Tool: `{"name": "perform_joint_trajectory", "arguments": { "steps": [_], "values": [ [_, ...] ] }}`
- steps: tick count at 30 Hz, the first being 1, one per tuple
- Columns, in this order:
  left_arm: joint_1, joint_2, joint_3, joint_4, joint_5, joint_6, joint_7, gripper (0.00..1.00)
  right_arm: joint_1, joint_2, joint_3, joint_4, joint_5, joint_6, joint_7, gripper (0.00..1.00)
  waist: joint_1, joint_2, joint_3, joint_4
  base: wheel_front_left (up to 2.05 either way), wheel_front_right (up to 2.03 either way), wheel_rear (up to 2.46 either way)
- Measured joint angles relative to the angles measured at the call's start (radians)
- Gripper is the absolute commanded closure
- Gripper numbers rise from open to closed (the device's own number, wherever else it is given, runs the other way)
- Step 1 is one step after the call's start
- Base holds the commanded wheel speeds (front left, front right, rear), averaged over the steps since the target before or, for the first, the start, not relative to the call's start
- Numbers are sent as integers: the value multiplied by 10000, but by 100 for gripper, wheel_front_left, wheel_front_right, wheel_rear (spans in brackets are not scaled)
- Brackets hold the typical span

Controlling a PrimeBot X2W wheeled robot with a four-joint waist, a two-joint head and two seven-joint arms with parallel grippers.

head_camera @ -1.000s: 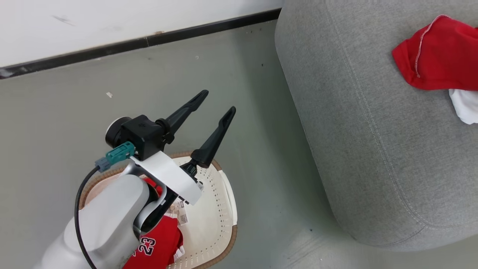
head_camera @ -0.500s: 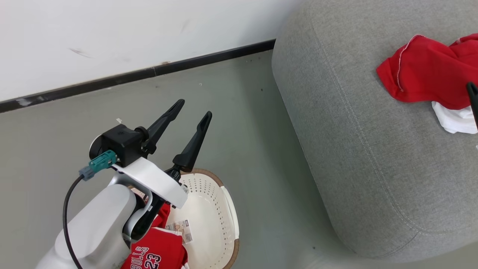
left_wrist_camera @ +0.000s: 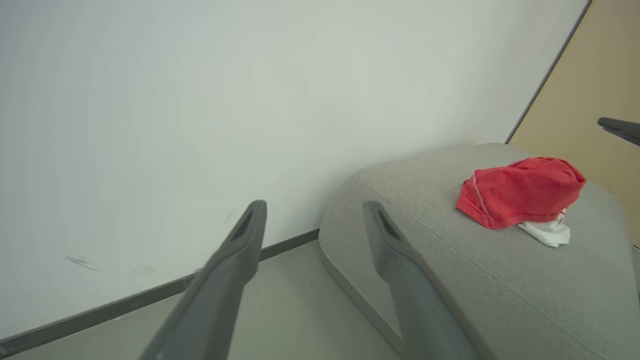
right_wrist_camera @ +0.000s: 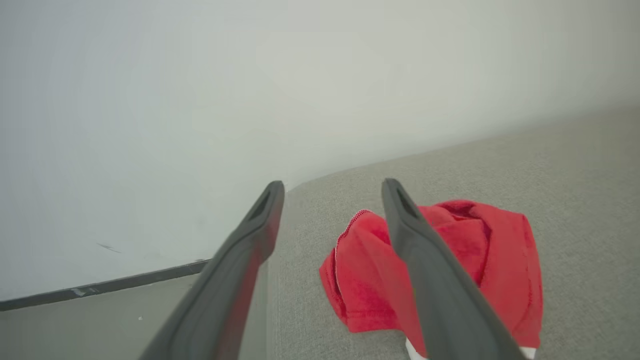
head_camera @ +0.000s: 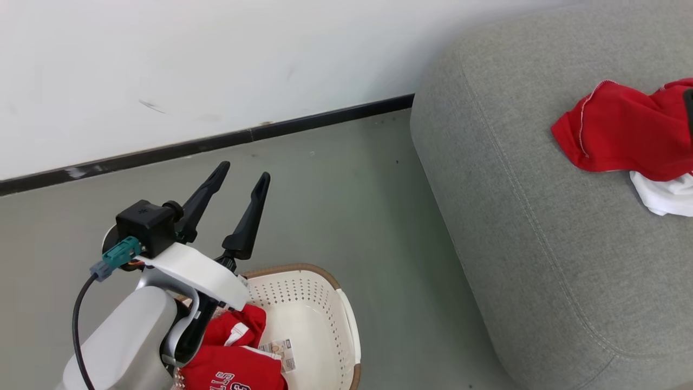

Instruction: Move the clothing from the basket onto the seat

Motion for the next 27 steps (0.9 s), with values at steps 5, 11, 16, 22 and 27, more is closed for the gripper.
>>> {"name": "perform_joint_trajectory", "arguments": {
  "steps": [5, 11, 16, 22, 27],
  "values": [
    [331, 19, 288, -8, 0, 146, 0, 0, 25, 176, -569, -940, -420, 0, -2, 0, 0, 0, -266, 248, 0, 0, 0],
    [828, 44, 654, -15, -2, 433, -2, 0, 696, 652, -1266, -1467, -717, 0, -4, 0, 0, 0, -546, 600, 0, 0, 0],
    [1228, 8, 1151, -211, 15, 683, -2, 0, 1528, 1185, -1699, -1856, -941, 0, -10, 0, 0, 0, -761, 931, 0, 0, 0],
    [1664, -61, 1547, -332, 92, 811, -2, 0, 2229, 1622, -1751, -2309, -1358, 0, -27, 0, 0, 0, -957, 1276, 0, 0, 0],
    [2100, -282, 1929, -458, 128, 888, -2, 0, 2861, 2094, -1806, -2698, -1551, 0, -27, 0, 0, 0, -1142, 1612, 0, 0, 0]
  ]
}}
